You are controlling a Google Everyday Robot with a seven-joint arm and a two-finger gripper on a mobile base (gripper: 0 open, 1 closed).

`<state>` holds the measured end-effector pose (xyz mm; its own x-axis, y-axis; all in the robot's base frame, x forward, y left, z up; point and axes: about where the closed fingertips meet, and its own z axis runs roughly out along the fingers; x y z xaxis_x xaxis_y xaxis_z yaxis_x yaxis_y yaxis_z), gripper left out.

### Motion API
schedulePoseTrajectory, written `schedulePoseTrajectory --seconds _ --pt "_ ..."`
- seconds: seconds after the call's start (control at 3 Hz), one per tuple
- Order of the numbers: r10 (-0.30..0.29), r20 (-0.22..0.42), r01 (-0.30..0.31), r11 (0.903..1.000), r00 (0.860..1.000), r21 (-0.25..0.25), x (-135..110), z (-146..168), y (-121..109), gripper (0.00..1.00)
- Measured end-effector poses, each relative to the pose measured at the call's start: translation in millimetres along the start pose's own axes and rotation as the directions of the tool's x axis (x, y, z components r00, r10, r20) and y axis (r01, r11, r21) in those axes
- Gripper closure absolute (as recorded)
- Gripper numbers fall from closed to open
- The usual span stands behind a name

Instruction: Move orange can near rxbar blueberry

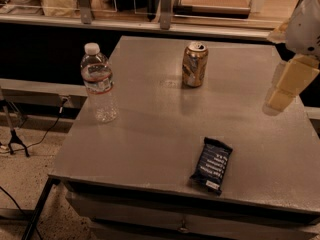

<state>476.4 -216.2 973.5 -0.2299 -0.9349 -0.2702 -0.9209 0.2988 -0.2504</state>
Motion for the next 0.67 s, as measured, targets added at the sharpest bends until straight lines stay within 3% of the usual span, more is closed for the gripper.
schedulePoseTrajectory --seconds 0.33,0.67 --pt "0.033 0.104 -0.033 0.9995 0.994 -0.003 -17 20 -47 0.0" --pt "0.057 0.214 -0.057 0.9983 0.975 -0.01 -41 36 -85 0.0"
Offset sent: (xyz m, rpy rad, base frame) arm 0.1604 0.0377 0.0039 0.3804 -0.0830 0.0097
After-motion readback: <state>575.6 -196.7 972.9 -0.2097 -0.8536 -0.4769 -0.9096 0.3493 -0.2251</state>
